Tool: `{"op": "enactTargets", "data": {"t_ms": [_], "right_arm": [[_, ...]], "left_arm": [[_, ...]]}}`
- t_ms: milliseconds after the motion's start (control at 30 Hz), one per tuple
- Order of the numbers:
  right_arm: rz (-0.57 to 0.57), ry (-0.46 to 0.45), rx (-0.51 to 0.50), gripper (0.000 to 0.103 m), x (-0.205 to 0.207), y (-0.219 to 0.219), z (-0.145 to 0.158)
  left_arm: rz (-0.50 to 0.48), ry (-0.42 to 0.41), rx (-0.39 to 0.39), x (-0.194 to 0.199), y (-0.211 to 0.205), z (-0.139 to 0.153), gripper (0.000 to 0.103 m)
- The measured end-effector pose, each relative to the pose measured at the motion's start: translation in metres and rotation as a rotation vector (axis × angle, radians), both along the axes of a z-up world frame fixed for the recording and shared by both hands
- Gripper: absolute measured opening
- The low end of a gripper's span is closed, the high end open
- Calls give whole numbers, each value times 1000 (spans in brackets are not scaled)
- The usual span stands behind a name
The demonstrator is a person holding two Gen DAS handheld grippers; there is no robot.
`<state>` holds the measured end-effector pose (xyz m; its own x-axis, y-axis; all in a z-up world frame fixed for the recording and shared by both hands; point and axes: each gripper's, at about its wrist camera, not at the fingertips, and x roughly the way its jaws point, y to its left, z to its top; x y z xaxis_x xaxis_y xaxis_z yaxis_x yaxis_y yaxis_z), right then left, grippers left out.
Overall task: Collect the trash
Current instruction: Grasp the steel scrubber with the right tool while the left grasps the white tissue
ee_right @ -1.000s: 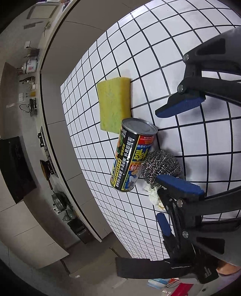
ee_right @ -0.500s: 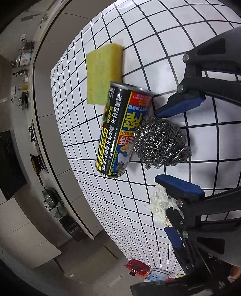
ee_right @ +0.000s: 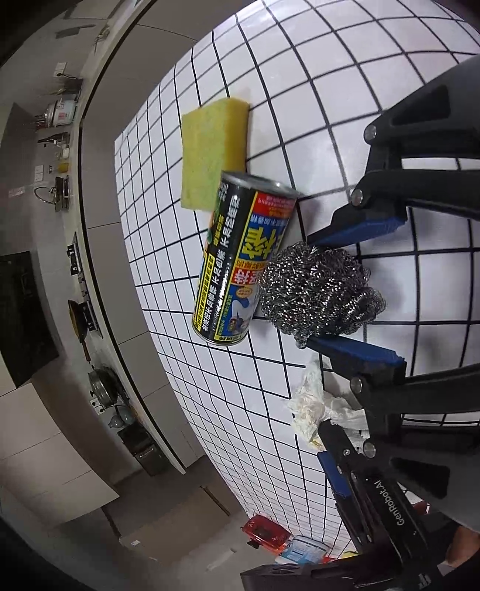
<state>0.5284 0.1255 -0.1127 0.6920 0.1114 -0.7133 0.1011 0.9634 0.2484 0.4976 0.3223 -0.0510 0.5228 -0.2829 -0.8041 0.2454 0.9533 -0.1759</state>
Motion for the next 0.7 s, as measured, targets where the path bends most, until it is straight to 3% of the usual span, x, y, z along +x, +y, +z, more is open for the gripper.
{"op": "enactTargets", "data": {"t_ms": [333, 700], "right_arm": [[-125, -50, -21, 50, -56, -48, 26], [-268, -81, -41, 50, -136, -153, 40]], "left_arm": [[-129, -58, -40, -30, -45, 28, 46], [-266, -89, -46, -81, -156, 37, 46]]}}
